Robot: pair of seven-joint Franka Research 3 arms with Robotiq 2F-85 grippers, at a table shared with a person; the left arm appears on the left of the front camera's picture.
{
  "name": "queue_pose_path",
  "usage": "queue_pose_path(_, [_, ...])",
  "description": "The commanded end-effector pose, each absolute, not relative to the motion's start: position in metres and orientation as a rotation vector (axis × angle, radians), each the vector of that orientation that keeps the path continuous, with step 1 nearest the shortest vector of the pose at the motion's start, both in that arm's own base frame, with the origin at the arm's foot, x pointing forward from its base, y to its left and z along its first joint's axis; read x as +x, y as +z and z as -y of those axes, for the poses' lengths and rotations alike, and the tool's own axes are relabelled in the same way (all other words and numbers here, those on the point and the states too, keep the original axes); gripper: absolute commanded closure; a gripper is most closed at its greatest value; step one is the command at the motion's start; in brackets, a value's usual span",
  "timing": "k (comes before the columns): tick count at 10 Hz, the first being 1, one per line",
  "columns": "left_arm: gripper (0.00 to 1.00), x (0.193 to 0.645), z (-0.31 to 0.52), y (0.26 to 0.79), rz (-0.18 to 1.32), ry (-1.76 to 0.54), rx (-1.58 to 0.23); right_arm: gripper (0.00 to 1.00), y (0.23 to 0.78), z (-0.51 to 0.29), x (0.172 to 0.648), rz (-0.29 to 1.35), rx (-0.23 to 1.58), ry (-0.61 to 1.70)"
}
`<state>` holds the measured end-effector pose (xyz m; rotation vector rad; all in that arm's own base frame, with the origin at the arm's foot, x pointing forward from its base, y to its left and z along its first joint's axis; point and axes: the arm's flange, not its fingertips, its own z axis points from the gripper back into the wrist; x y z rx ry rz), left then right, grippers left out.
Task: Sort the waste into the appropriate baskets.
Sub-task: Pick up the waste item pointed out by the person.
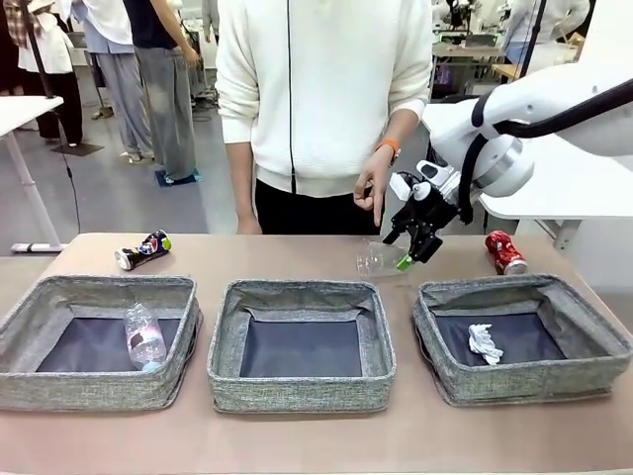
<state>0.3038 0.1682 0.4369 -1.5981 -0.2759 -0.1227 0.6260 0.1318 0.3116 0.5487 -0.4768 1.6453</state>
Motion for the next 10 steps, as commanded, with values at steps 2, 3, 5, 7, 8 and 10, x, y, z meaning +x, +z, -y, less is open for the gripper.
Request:
queue_pose_path(2, [0.0,0.3014,-0.1671,0.4373,0.286,-0.14,-1.598,0.0,0.3076,-0.1445,0.6292,0.47,0.58,1.603])
queue_pose_path(3, [0.0,0.3014,-0.1671,0.4373,0.286,-0.14,-1.598,0.0,0.3069,-0.145,0.6286,0.473,0.585,1.593])
queue_pose_path(5, [0.0,0.3014,-0.1671,0.4373,0.286,-0.14,-1.598,0.0,0.3077,-0.145,0.6272,0.469,0.575,1.577])
queue_pose_path(7, [0.0,0.3014,-0.1671,0.4373,0.286,-0.14,-1.598,0.0,0.3062,-0.1459,0.6271,0.441,0.585,1.573])
queue_pose_path(8, [0.0,0.3014,-0.1671,0.4373,0.286,-0.14,-1.598,0.58,0.3039,-0.1463,0.6262,0.392,0.568,1.585])
queue_pose_path(10, [0.0,0.3014,-0.1671,0.4373,0.286,-0.14,-1.598,1.0,0.3017,-0.1459,0.6264,0.35,0.599,1.592])
